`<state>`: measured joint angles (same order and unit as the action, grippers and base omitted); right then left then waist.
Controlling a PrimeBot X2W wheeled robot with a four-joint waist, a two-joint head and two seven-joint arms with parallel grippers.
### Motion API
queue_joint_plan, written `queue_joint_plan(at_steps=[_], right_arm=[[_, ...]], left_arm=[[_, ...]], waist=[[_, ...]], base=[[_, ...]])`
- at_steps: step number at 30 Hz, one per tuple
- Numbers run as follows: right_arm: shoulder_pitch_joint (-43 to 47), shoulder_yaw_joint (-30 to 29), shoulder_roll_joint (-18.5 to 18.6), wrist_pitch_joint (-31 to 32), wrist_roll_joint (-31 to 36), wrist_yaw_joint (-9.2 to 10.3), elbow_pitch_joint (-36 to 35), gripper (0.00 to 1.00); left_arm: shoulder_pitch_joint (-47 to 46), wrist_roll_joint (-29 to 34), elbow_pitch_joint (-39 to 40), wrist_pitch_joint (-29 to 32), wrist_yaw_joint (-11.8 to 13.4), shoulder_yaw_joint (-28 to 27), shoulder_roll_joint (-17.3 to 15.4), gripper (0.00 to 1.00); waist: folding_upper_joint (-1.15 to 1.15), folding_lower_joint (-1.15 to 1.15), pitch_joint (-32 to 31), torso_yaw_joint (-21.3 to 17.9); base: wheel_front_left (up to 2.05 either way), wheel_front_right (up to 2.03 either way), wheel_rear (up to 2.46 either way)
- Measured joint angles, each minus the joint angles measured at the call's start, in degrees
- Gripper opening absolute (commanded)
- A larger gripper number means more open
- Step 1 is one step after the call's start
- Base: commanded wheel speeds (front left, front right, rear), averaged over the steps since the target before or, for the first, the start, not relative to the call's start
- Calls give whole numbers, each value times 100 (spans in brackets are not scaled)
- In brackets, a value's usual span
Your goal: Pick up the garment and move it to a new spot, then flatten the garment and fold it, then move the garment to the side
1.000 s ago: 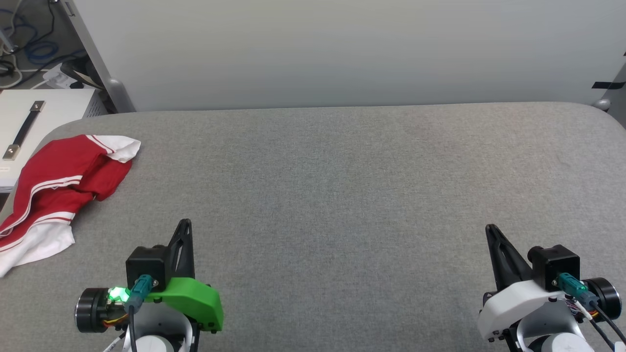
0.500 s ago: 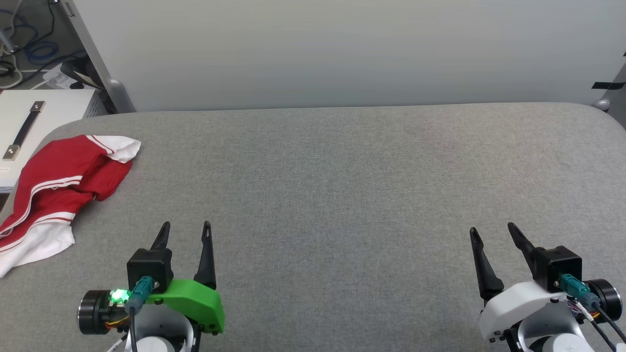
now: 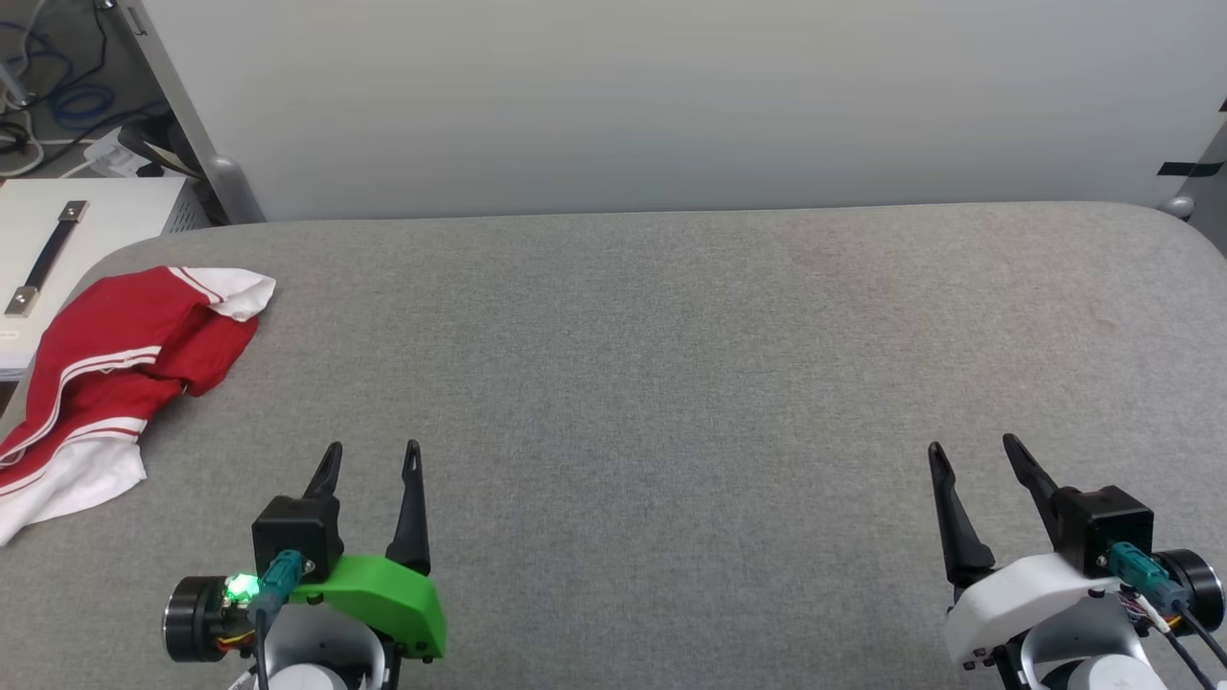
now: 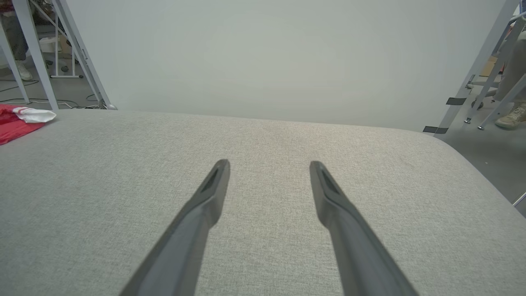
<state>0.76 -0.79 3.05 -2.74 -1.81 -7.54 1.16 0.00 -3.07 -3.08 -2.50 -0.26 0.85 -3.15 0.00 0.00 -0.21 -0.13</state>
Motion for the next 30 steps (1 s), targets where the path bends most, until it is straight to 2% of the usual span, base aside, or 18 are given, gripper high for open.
queue_joint_plan(at_steps=[30], right_arm=[[-1,-45,0,-380,-99,0,-22,100]], left_arm=[[-1,-324,-180,-403,-51,67,0,100]], waist=[[0,0,-2,3]], base=[[0,0,0]])
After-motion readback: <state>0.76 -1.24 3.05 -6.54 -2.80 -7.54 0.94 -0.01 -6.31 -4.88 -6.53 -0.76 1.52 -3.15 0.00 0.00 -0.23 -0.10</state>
